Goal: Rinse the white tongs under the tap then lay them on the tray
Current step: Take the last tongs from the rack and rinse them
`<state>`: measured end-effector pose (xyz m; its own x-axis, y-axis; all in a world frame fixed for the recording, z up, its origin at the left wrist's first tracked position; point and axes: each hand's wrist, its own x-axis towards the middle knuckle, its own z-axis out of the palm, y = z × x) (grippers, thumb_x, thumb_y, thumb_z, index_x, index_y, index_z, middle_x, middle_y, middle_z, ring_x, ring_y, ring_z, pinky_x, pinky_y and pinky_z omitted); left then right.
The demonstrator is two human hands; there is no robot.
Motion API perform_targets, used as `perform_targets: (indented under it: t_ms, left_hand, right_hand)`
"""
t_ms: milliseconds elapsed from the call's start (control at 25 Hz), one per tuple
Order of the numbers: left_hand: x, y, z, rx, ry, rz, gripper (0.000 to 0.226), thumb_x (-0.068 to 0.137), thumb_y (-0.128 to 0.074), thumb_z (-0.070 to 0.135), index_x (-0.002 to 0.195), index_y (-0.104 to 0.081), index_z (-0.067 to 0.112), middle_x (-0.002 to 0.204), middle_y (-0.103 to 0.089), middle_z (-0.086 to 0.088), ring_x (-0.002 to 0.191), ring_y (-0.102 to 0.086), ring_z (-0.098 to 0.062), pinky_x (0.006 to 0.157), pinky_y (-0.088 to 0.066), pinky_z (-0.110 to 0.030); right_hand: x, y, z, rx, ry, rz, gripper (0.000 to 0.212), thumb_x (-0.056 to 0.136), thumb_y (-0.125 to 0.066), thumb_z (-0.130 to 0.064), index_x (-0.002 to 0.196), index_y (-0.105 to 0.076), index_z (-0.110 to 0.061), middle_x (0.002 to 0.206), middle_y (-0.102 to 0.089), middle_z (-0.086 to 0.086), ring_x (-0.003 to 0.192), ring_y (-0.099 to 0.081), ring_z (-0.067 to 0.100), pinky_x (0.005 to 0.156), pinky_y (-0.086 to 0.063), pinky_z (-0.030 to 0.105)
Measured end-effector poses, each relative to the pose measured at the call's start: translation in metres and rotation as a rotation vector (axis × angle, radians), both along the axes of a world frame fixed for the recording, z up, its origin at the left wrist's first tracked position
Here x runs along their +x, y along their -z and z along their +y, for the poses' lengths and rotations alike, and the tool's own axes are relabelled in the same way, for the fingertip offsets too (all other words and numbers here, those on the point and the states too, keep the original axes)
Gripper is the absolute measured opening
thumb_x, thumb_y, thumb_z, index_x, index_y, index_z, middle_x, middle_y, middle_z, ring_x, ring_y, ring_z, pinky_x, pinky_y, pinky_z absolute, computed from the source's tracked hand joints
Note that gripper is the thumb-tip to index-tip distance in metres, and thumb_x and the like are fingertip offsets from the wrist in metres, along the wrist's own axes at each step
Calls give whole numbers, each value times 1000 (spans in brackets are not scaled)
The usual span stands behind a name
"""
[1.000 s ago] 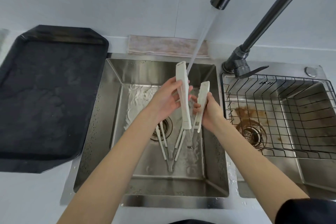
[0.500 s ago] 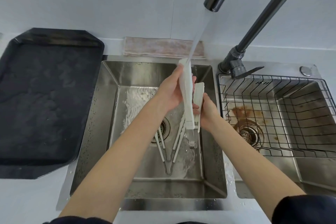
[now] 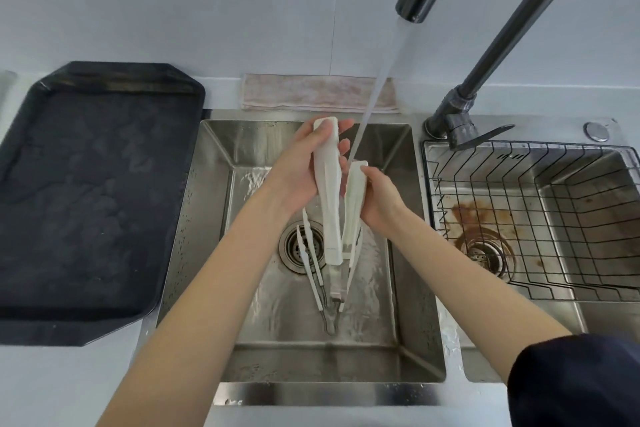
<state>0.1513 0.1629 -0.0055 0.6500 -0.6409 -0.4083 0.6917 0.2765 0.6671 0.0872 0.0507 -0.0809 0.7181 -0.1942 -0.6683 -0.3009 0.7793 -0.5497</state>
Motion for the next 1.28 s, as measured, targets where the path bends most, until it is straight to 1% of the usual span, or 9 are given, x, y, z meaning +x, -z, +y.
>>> perform_targets:
  t_ms: [160, 240, 400, 520, 640, 720, 840, 1040, 1280]
  left_hand:
    - [3, 3, 20, -17, -32, 27, 12, 96, -40, 13, 99, -51, 9, 73, -73, 7, 60, -66, -4, 50, -51, -19]
    - [2, 6, 25, 7, -55, 36, 17, 96, -42, 19, 101, -51, 7, 69, -70, 7, 58, -64, -3, 50, -50, -18]
    - [-1, 11, 26, 150, -55, 36, 37, 94, -42, 41, 76, -57, 12, 53, -59, 7, 46, -55, -3, 48, -47, -16]
    - [0, 14, 27, 171, -135, 56, 45, 91, -40, 50, 66, -55, 15, 46, -53, 9, 42, -49, -2, 48, -42, -15]
    - [2, 15, 25, 128, -148, 77, 44, 94, -36, 48, 69, -56, 17, 47, -53, 10, 42, -47, -2, 47, -42, -14]
    - [2, 14, 21, 70, -127, 99, 40, 96, -35, 41, 76, -58, 16, 52, -59, 9, 45, -50, -3, 50, -44, -14]
    - [0, 8, 6, -7, -42, 73, 30, 99, -34, 24, 89, -60, 11, 71, -68, 4, 54, -58, -5, 54, -50, -18]
    - [-6, -4, -30, -29, 61, 14, 26, 95, -36, 0, 92, -61, 7, 89, -69, 0, 78, -70, -8, 73, -54, -22]
    - [-8, 6, -31, 190, -14, -96, 16, 95, -45, 14, 92, -61, 15, 83, -65, 0, 69, -64, -11, 54, -52, -24]
  right_hand:
    - [13, -6, 0, 0, 5, -74, 47, 97, -29, -1, 144, -29, -2, 144, -42, 20, 120, -51, 29, 111, -35, 37]
    - [17, -9, 3, -102, 1, -62, 43, 97, -32, 3, 139, -37, 0, 131, -53, 17, 119, -54, 27, 99, -45, 32]
    - [28, -12, 6, -331, 58, 65, 23, 95, -46, -5, 109, -62, 3, 81, -63, 6, 71, -60, 13, 70, -53, 21]
    - [34, -21, 7, -442, 59, 99, 27, 98, -43, -20, 84, -63, -10, 73, -63, 3, 62, -58, 10, 62, -53, 18]
    - [32, -22, 7, -340, -11, 78, 23, 99, -40, -28, 93, -56, -13, 80, -64, 6, 64, -59, 14, 63, -51, 24]
    - [25, -16, 6, -251, -59, 103, 12, 98, -42, -18, 103, -50, -11, 87, -63, 8, 70, -61, 17, 65, -51, 28]
    - [10, -8, -1, -199, -68, 158, 27, 92, -40, 1, 117, -46, -5, 86, -61, 11, 71, -61, 19, 55, -56, 25]
    - [-6, -2, -17, -321, -86, 191, 15, 96, -40, -7, 94, -55, -12, 74, -56, 5, 61, -55, 17, 46, -49, 21]
    - [-12, -7, -23, -216, 98, 175, 14, 100, -34, -15, 102, -47, -10, 74, -52, 5, 57, -44, 14, 55, -39, 26]
